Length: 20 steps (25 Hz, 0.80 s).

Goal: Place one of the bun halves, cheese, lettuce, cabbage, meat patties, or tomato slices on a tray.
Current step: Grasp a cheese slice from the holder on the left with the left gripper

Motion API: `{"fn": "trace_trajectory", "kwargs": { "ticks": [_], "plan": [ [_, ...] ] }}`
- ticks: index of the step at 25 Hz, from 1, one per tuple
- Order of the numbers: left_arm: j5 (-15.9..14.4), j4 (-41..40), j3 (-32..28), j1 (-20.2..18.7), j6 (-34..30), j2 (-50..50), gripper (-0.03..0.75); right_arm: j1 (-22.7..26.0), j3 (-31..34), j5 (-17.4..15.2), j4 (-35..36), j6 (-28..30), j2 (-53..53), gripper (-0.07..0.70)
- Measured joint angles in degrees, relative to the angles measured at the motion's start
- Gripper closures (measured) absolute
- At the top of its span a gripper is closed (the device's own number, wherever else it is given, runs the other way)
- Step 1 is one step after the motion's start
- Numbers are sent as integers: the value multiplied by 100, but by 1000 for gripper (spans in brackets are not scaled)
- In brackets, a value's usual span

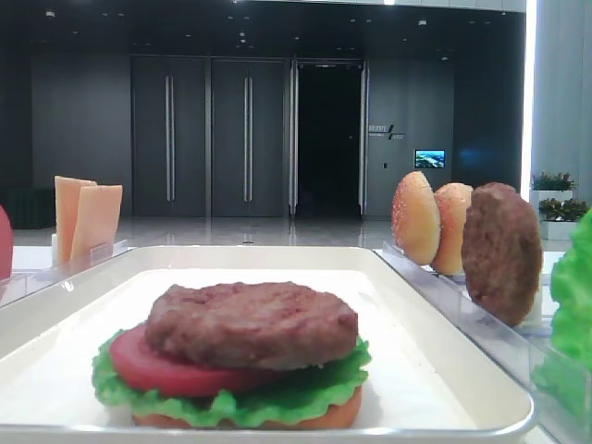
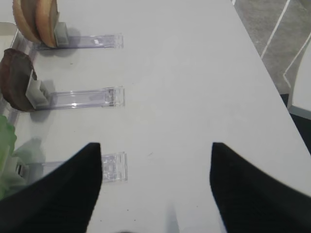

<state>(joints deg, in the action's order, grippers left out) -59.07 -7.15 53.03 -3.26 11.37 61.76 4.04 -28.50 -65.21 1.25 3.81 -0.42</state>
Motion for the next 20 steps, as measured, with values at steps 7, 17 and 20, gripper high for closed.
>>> {"fn": "trace_trajectory", "kwargs": {
  "ticks": [7, 17, 20],
  "plan": [
    [5, 41, 604, 0, 6, 790, 244, 0, 0, 0, 0, 0, 0, 150],
    [11, 159, 995, 0, 6, 1362, 244, 0, 0, 0, 0, 0, 0, 150],
    [11, 208, 1155, 0, 6, 1555, 244, 0, 0, 0, 0, 0, 0, 150]
  ]
}}
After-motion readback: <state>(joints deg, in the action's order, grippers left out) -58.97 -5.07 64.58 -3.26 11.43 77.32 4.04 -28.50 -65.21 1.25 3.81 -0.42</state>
